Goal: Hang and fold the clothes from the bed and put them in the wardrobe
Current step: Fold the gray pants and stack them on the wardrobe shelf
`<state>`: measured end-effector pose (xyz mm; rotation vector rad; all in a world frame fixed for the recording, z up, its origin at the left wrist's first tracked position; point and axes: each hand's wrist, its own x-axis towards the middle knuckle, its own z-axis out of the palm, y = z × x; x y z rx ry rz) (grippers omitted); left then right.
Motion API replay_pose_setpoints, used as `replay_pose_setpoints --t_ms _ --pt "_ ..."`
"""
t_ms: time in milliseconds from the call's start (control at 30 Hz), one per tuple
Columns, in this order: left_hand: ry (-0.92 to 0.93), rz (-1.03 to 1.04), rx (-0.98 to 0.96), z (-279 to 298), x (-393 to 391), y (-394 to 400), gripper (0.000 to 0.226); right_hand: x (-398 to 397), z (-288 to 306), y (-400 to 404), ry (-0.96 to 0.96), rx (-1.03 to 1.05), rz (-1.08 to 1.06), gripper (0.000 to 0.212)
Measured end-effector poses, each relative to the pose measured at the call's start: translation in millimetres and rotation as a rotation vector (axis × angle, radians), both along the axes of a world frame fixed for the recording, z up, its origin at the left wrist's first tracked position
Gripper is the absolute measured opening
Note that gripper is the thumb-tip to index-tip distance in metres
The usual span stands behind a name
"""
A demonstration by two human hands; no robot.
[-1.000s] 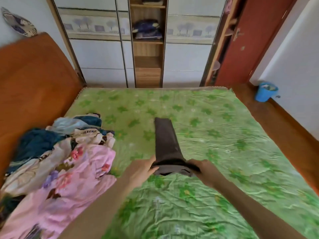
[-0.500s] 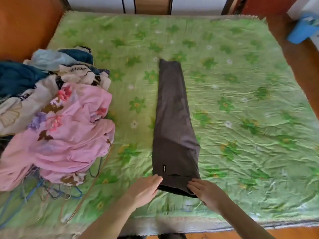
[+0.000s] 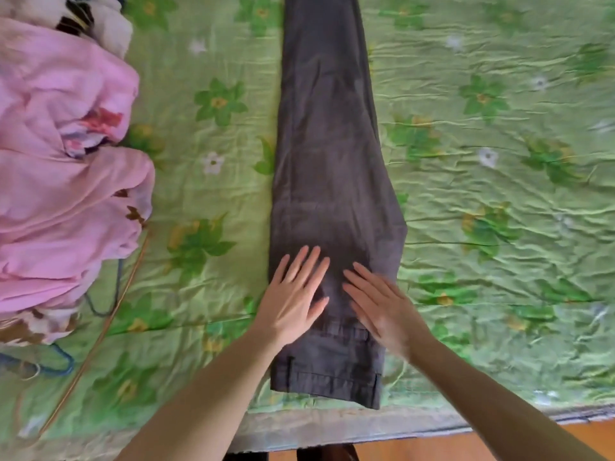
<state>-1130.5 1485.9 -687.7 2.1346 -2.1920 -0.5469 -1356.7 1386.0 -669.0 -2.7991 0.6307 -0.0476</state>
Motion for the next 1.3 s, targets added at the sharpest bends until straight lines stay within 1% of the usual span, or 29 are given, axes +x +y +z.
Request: replay_pose_setpoints --t_ms 67,200,300,367,433,500,600,667,767,900,933,967,1000,1033,1067,1133,1167,1200,1267,1300 --pt "-0.022 -0.017 0.001 -14 -3 1 0.072 -10 -19 -3 0.059 -0.010 0.025 0.049" --pt "0.037 -0.077 -0.114 -32 -3 13 0.067 -29 -47 -2 0.176 0.017 0.058 0.058" --pt "0.141 -0.143 -0.184 -37 7 20 0.060 -30 -54 -3 0.154 0.017 0.062 0.059" --pt "0.157 -0.292 -0.189 -38 22 25 0.062 -32 -53 -7 0.111 0.040 0.084 0.060" --pt "0.109 -0.487 -0.152 -37 42 32 0.068 -42 -50 -14 0.091 0.054 0.170 0.066" --pt "0.025 -0.625 -0.139 -35 62 35 0.073 -57 -44 -24 0.114 0.007 0.286 0.079" --pt "-0.060 -0.736 -0.129 -36 80 33 0.089 -78 -36 -33 0.216 -0.098 0.419 0.094" --pt "-0.095 -0.771 -0.124 -36 80 31 0.097 -83 -36 -32 0.244 -0.154 0.445 0.099" --pt "-0.099 -0.720 -0.145 -34 71 29 0.096 -76 -37 -26 0.214 -0.202 0.460 0.108" --pt "-0.125 -0.605 -0.037 -21 53 32 0.112 -61 -37 -17 0.195 -0.193 0.471 0.111" --pt "-0.111 -0.584 -0.033 -19 48 34 0.108 -59 -36 -16 0.200 -0.166 0.467 0.111" --pt "-0.071 -0.558 -0.038 -17 44 37 0.097 -58 -34 -17 0.209 -0.131 0.462 0.111" --pt "-0.015 -0.524 -0.045 -16 43 40 0.085 -59 -31 -18 0.213 -0.100 0.458 0.109" --pt "0.044 -0.487 -0.037 -14 43 42 0.080 -60 -27 -20 0.209 -0.076 0.454 0.106" --pt "0.098 -0.443 -0.040 -11 44 45 0.080 -61 -23 -21 0.195 -0.052 0.445 0.100" --pt "0.217 -0.324 -0.106 -8 48 49 0.079 -65 -18 -20 0.113 0.008 0.376 0.085" --pt "0.284 -0.251 -0.144 -7 48 50 0.075 -67 -17 -17 0.050 0.061 0.297 0.079" --pt "0.364 -0.170 -0.177 -7 47 52 0.067 -67 -19 -13 -0.023 0.133 0.195 0.074" --pt "0.554 0.078 -0.292 -5 39 50 0.034 -63 -23 -2 -0.195 0.273 -0.031 0.065" --pt "0.582 0.215 -0.352 -4 33 47 0.026 -58 -25 4 -0.298 0.326 -0.126 0.055"
